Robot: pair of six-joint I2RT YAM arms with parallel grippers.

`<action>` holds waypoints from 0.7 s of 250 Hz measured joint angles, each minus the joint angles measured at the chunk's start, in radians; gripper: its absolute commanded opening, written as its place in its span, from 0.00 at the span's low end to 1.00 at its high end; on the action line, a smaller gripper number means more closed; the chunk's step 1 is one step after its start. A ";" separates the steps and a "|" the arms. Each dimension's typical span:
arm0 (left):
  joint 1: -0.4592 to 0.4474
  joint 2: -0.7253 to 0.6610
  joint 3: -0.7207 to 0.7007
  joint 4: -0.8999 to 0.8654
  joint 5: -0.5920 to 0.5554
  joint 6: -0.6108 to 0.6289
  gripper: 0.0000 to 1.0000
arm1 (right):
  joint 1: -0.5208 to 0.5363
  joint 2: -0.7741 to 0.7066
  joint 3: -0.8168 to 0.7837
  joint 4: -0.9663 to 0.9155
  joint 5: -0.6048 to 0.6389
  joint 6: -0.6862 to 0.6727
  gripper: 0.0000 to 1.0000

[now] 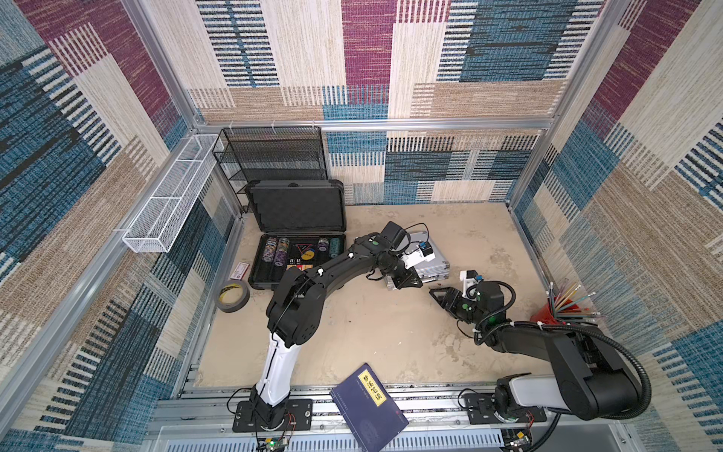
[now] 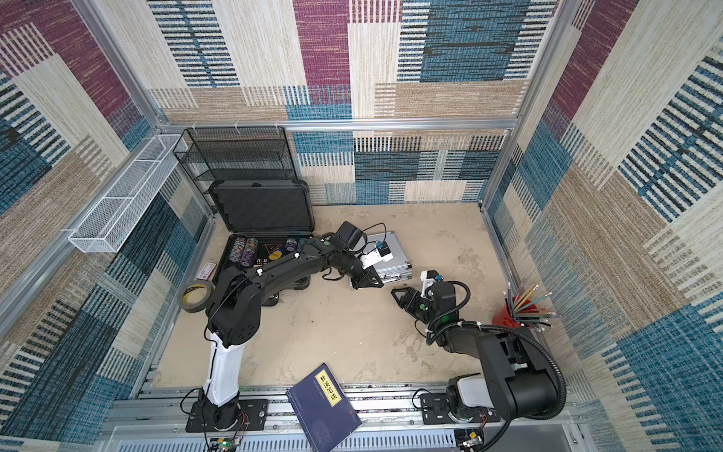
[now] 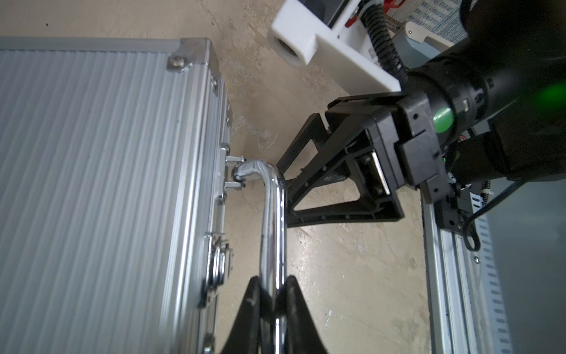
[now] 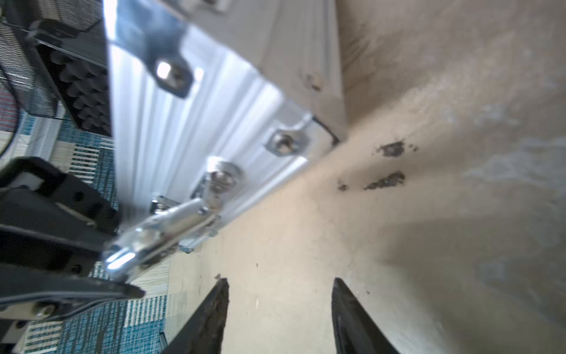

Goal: Open the poker set cases
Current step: Pick up the poker set case from the center of the board, then open the fastener on the poker set case.

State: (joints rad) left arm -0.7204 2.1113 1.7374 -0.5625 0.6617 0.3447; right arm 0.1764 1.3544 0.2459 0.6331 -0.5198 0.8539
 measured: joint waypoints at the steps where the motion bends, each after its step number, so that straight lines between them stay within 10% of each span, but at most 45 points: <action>1: 0.000 0.001 0.001 0.000 0.001 -0.001 0.00 | 0.000 0.000 -0.002 0.006 -0.002 0.004 0.57; 175: 0.011 0.037 0.044 0.060 0.076 -0.114 0.00 | 0.006 0.103 -0.116 0.436 -0.018 0.274 0.49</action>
State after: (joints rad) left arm -0.7094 2.1487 1.7817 -0.5022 0.7376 0.2310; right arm 0.1825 1.4574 0.1299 1.0695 -0.5381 1.1282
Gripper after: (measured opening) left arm 0.145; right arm 0.497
